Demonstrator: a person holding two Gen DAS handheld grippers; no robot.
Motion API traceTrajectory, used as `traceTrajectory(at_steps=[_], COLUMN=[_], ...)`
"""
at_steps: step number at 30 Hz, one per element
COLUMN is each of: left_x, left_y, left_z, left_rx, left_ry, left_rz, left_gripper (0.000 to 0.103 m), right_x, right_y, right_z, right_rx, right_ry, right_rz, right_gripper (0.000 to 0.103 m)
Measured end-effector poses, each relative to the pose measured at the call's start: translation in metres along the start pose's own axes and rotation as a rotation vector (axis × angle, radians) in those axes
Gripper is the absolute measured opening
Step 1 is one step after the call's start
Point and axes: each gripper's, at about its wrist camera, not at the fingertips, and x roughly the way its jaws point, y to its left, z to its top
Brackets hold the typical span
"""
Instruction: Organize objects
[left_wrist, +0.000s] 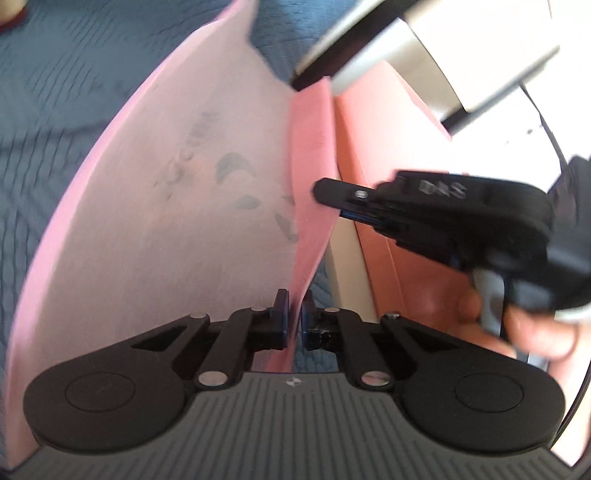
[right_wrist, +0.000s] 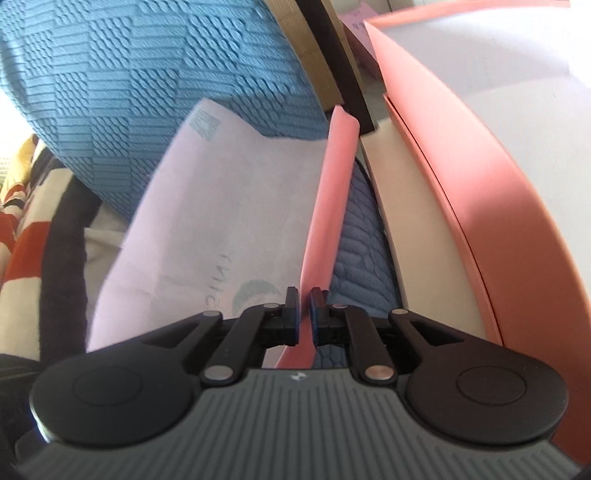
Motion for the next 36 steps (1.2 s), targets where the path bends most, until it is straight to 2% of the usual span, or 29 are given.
traceTrajectory(at_steps=[7, 12, 16, 25, 29, 34, 36], left_x=[-0.001, 0.006, 0.008, 0.000, -0.008, -0.023, -0.021], left_y=[0.033, 0.049, 0.053, 0.049, 0.050, 0.039, 0.029], left_z=[0.003, -0.002, -0.001, -0.003, 0.001, 0.005, 0.016], left_rx=[-0.224, -0.315, -0.349, -0.345, -0.323, -0.248, -0.209], left_ry=[0.010, 0.018, 0.025, 0.023, 0.002, -0.055, -0.077], left_rz=[-0.034, -0.041, -0.040, -0.020, 0.021, 0.062, 0.081], left_gripper=[0.008, 0.008, 0.008, 0.008, 0.008, 0.008, 0.008], right_x=[0.000, 0.001, 0.010, 0.028, 0.039, 0.047, 0.047], right_y=[0.012, 0.022, 0.028, 0.035, 0.036, 0.036, 0.036], right_z=[-0.002, -0.004, -0.009, -0.019, -0.020, -0.021, -0.021], right_rx=[-0.034, -0.069, -0.088, -0.112, -0.091, -0.065, -0.057], right_ry=[-0.016, -0.022, 0.015, 0.070, 0.099, 0.121, 0.123], right_rz=[0.036, 0.056, 0.051, 0.009, -0.007, -0.025, -0.025], right_gripper=[0.011, 0.011, 0.011, 0.011, 0.010, 0.010, 0.009])
